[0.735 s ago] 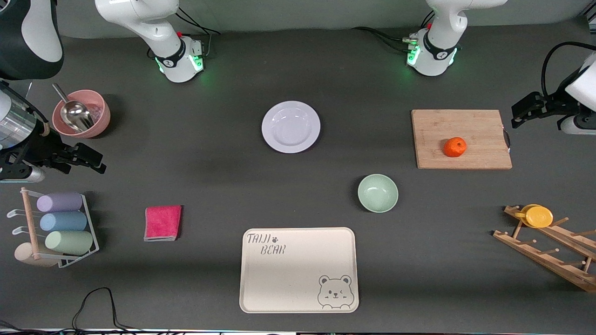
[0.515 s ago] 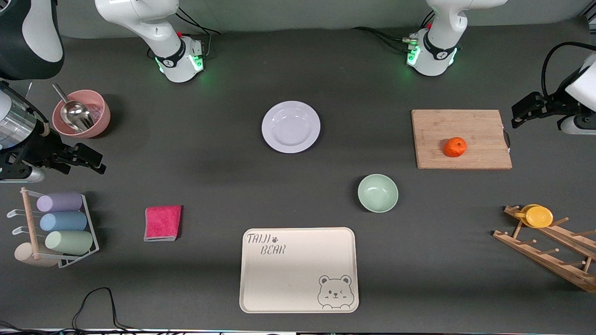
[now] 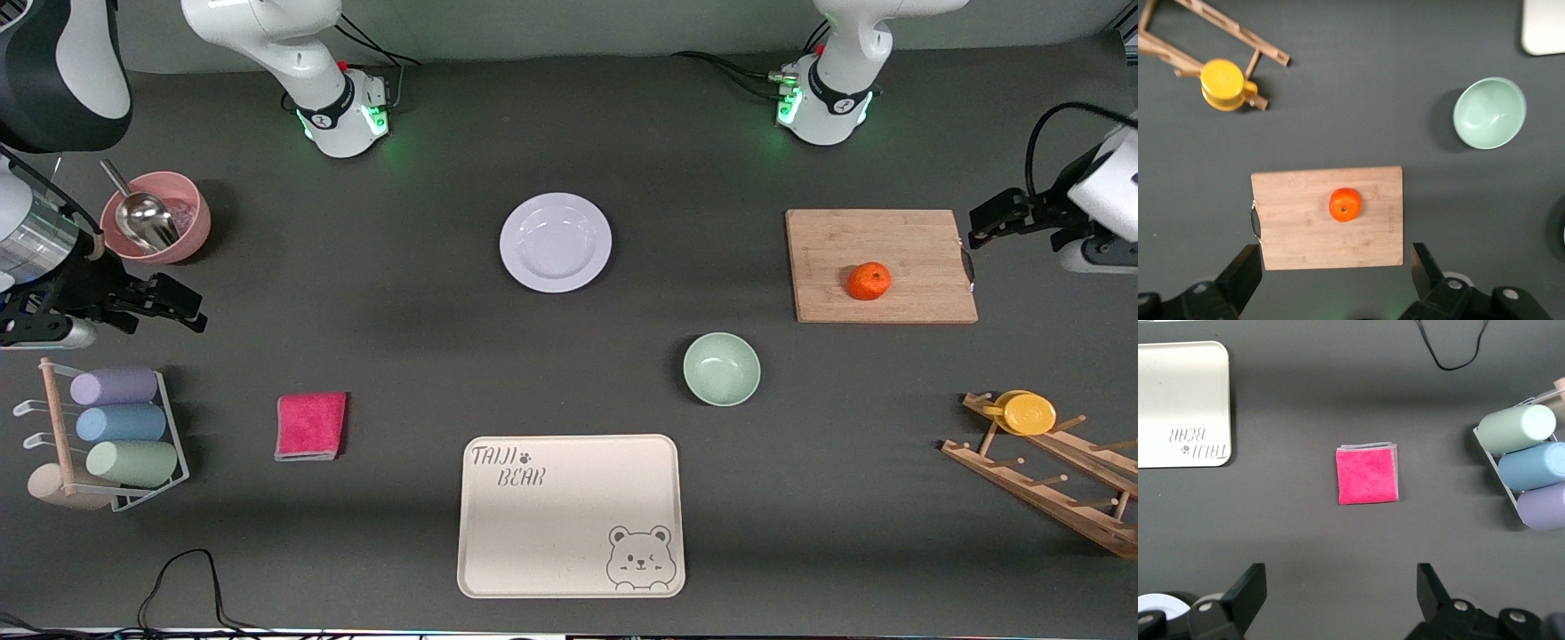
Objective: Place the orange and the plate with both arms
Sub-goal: 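Reach the left gripper to the orange while the right gripper moves out, then grasp the orange with the left gripper while the right gripper hovers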
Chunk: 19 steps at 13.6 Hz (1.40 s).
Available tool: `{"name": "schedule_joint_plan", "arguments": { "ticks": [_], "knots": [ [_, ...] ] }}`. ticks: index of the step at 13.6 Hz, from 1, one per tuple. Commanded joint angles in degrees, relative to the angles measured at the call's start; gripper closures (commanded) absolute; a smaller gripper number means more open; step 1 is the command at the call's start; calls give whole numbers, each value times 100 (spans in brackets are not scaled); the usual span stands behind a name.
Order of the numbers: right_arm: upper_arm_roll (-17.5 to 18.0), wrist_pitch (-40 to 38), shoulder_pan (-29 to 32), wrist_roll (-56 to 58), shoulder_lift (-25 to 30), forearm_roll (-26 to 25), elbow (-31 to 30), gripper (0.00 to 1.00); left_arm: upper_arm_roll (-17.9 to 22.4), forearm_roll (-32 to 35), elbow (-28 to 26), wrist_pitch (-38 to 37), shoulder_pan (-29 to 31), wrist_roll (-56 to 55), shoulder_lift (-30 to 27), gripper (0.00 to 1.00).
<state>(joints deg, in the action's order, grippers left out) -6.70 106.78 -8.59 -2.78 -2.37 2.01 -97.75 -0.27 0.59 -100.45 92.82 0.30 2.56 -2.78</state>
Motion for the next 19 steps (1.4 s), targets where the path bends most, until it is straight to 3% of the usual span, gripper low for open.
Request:
{"name": "schedule_joint_plan", "arguments": {
  "ticks": [1, 3, 8, 11, 14, 17, 19],
  "knots": [
    [-7, 79, -107, -12, -18, -122, 37, 0, -17, -24, -1113, 945, 101, 78, -178, 0],
    [-16, 106, -107, -21, -18, -122, 37, 0, -17, -16, -1685, 1587, 93, 61, -292, 0],
    [-42, 203, -90, 23, -71, -131, 28, 0, -26, -16, -2477, 2089, 260, 78, -644, 0],
    [-51, 282, -90, -3, -141, -122, 2, 0, -18, -24, -3626, 3308, 304, 78, -1161, 0],
    [-51, 343, -81, -30, -211, -61, -121, 0, -17, -24, -4384, 4031, 304, 17, -1435, 0],
    [-191, 439, -63, 6, -229, 1, -428, 0, -17, -24, -4903, 4892, 295, -1, -1365, 0],
    [-200, 1000, -64, -38, -281, 45, -814, 0, -17, -24, -5159, 5122, 295, -27, -1374, 0]
  ]
}}
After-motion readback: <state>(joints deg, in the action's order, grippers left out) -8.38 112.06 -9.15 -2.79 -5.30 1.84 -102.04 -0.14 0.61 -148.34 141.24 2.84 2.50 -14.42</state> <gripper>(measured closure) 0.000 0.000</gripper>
